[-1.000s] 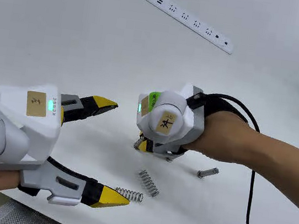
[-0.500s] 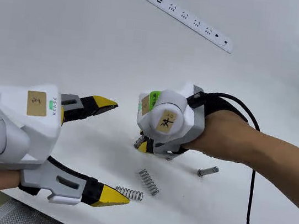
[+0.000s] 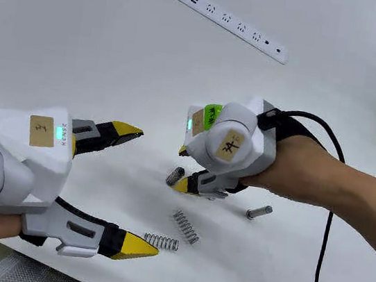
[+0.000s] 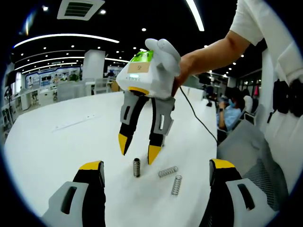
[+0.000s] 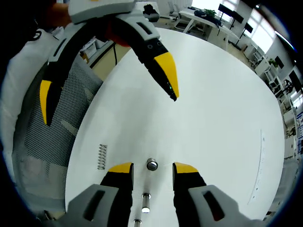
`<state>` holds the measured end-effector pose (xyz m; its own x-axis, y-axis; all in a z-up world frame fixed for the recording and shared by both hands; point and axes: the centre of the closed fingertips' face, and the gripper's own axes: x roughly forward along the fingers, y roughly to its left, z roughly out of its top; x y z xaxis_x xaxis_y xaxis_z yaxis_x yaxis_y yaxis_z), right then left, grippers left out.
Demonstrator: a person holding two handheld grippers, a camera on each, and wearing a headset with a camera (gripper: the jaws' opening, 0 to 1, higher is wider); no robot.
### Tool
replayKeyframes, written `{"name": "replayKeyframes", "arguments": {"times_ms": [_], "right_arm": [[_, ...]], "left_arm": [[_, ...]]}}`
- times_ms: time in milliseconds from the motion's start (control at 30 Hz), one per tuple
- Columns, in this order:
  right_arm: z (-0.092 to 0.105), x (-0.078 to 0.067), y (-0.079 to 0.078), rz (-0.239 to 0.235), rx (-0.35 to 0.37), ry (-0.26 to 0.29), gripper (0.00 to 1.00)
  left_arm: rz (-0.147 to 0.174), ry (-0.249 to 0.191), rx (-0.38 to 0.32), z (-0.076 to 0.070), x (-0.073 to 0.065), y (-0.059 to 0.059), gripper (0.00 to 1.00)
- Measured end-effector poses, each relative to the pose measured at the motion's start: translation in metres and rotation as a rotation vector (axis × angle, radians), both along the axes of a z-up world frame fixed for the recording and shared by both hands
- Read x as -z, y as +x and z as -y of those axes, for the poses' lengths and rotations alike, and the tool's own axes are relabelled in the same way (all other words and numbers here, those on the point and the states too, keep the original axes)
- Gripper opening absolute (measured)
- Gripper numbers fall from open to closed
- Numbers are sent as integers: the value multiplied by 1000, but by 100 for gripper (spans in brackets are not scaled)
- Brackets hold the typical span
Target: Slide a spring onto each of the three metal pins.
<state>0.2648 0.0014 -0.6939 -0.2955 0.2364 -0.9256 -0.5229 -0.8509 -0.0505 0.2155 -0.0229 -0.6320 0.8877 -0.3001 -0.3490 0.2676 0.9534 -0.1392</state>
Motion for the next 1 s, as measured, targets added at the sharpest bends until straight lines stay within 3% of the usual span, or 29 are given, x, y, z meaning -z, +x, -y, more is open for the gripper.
{"name": "replayKeyframes", "arguments": {"times_ms": [233, 400, 800, 1000], "right_arm": [[5, -21, 4, -74, 94, 57, 47], [13, -37, 8, -166, 190, 105, 56], [61, -62, 35, -327, 399, 210, 75], [90, -60, 52, -347, 469, 240, 80]], "left_arm": [[-13, 20, 20, 3, 0, -1, 93], [-30, 32, 37, 6, 1, -2, 93], [-90, 70, 95, 11, 11, -7, 91], [-134, 100, 137, 16, 21, -11, 89]]}}
